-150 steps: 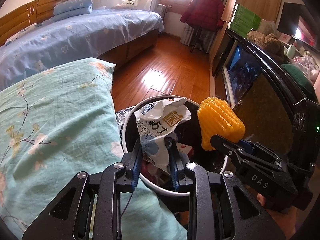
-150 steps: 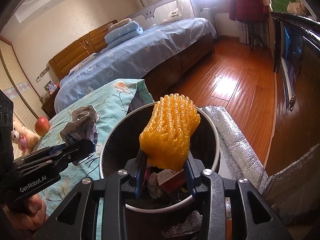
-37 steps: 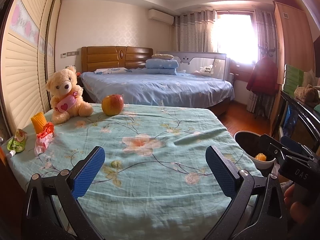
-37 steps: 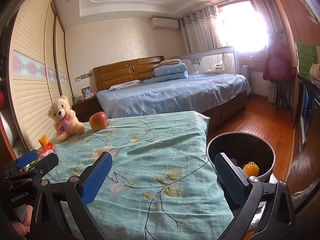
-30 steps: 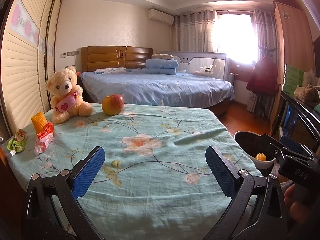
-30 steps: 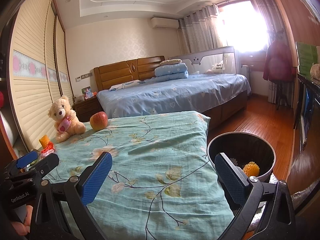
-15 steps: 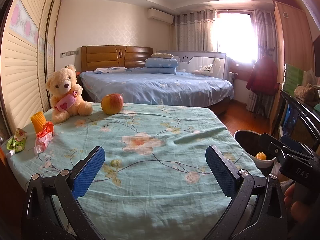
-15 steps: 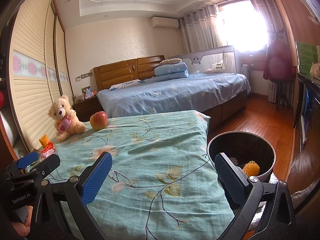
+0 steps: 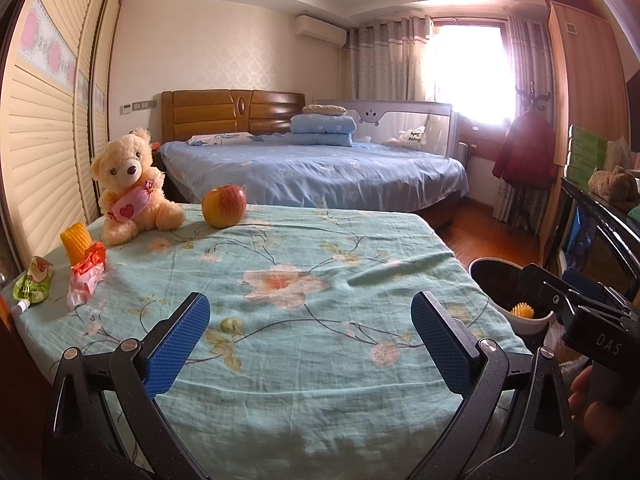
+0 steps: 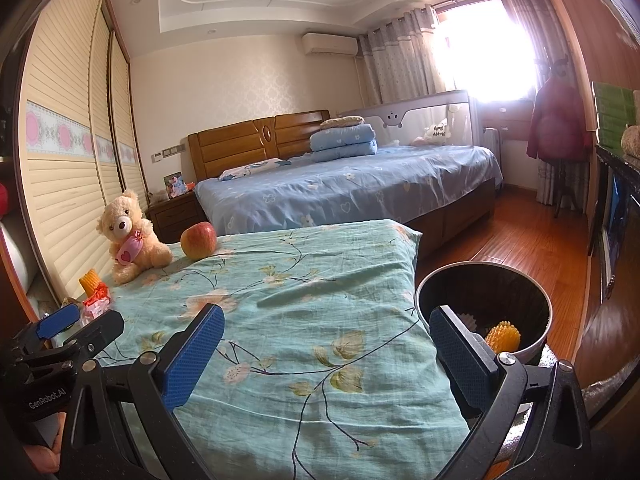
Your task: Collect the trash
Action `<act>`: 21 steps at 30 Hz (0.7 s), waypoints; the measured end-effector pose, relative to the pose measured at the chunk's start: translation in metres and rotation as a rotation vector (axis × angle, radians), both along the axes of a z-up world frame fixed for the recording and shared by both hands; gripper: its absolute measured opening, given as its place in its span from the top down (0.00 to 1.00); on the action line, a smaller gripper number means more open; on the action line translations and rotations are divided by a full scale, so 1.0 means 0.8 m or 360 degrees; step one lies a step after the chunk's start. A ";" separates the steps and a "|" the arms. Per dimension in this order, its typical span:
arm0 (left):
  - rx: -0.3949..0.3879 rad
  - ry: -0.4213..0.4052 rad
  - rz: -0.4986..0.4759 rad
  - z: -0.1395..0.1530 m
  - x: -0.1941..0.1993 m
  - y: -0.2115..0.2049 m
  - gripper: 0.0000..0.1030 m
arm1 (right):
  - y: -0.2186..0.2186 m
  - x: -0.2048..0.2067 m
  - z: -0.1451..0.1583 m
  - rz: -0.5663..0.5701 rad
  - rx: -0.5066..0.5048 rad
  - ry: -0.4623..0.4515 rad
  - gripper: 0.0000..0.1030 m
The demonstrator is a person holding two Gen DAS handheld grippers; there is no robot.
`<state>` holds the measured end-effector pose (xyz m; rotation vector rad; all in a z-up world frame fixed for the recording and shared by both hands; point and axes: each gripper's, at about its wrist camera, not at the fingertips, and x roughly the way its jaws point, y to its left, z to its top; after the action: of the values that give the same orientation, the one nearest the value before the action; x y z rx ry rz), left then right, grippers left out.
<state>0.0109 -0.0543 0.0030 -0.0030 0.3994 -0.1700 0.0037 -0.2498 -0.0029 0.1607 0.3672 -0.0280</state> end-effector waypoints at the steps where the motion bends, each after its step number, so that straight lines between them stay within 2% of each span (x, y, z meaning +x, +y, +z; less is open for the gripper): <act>1: 0.0001 0.0000 0.0000 0.000 0.000 0.000 0.00 | -0.001 0.000 0.000 0.0001 0.0000 -0.0001 0.00; 21: 0.0003 0.0006 -0.0007 -0.002 0.004 -0.002 0.00 | 0.004 -0.002 -0.002 0.0003 -0.0001 0.0006 0.00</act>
<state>0.0138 -0.0563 0.0012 -0.0006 0.4030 -0.1738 0.0021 -0.2464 -0.0043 0.1596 0.3711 -0.0266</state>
